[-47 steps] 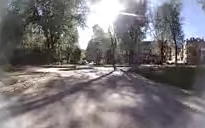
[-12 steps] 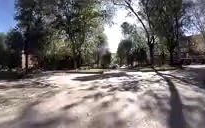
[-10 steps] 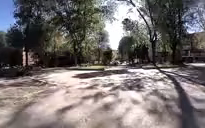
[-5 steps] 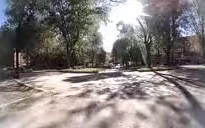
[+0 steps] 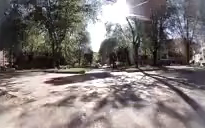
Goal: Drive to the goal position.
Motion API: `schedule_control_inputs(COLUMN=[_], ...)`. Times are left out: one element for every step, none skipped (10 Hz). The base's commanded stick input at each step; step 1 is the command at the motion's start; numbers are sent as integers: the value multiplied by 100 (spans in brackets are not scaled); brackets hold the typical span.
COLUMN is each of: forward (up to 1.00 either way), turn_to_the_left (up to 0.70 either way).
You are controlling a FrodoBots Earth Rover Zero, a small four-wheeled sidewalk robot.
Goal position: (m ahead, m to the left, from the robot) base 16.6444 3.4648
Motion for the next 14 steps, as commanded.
schedule_control_inputs(forward=[100,100,100,100,100,100,100,100,100,100,100,100,100,100], turn_to_the_left=[6,6,6,6,6,6,6,6,6,6,6,6,-3,-31])
